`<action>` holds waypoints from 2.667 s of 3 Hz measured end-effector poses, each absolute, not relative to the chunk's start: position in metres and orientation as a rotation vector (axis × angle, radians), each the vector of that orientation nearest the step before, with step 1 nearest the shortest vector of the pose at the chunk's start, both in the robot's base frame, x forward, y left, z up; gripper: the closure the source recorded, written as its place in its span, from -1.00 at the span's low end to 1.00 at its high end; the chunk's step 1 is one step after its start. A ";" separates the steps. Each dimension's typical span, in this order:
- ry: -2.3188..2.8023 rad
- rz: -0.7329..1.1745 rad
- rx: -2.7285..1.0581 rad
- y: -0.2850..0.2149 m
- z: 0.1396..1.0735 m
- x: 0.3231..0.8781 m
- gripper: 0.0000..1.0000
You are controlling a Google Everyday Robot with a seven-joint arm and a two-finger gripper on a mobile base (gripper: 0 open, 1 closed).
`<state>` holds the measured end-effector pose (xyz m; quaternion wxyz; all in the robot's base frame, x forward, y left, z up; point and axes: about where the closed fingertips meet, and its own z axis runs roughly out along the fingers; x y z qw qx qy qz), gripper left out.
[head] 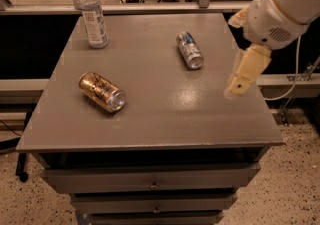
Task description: Knock blue plastic bottle over
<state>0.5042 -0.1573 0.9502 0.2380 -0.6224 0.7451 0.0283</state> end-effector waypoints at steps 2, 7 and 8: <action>1.856 0.165 -1.699 -0.095 0.947 0.547 -1.00; 1.449 0.379 -1.456 0.091 0.953 0.702 -1.00; 1.378 0.400 -1.435 0.133 0.961 0.738 -1.00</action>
Offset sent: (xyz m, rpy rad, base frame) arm 0.0351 0.0476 -0.0035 0.0955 -0.0562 0.0752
